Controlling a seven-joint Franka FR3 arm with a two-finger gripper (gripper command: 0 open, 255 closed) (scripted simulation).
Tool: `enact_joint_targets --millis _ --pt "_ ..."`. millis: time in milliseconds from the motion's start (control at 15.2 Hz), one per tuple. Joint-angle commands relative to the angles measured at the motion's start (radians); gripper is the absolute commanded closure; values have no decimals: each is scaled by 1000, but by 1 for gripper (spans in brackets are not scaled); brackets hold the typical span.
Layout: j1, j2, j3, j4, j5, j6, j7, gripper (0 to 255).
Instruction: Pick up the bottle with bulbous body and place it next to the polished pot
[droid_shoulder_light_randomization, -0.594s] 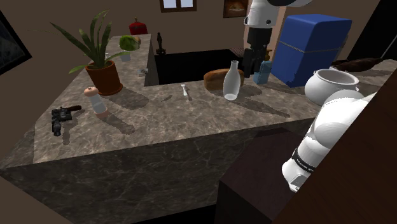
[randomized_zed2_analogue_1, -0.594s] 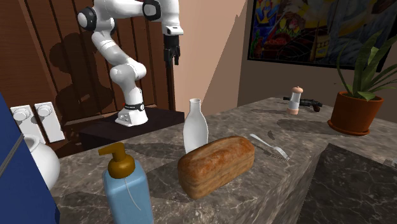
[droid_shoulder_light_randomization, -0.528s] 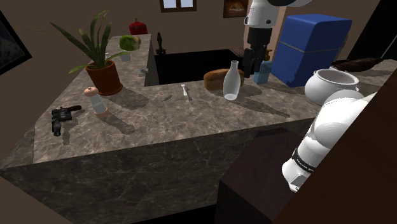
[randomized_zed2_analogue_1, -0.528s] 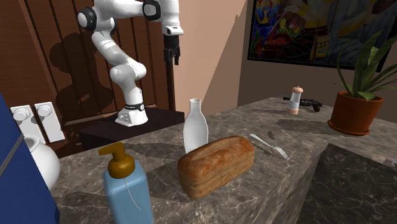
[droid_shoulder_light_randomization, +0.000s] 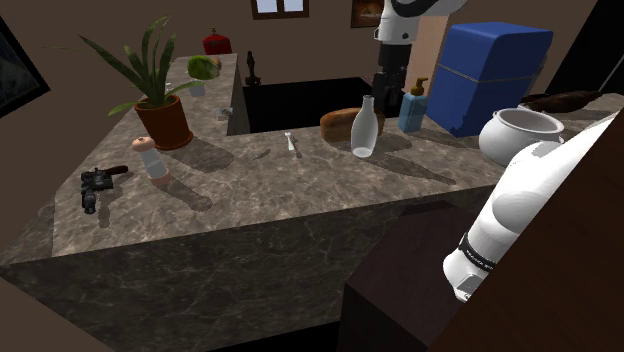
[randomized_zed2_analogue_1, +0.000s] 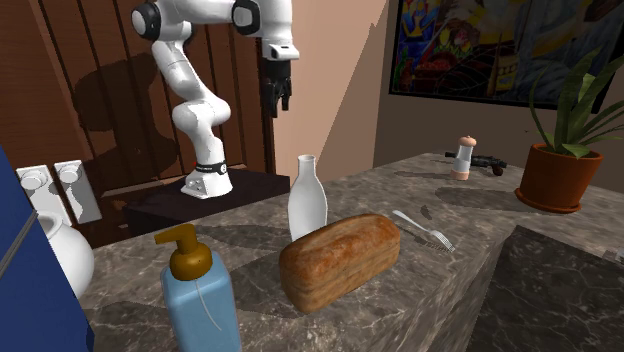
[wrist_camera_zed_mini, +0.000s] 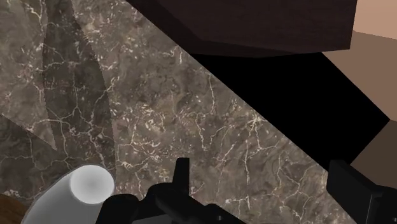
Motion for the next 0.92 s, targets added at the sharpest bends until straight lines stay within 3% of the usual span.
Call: enact_joint_targets --millis 0,858 --pt "-9 67 -26 34 -14 33 -34 0" --pt "-60 526 -157 413 3 112 -237 0"
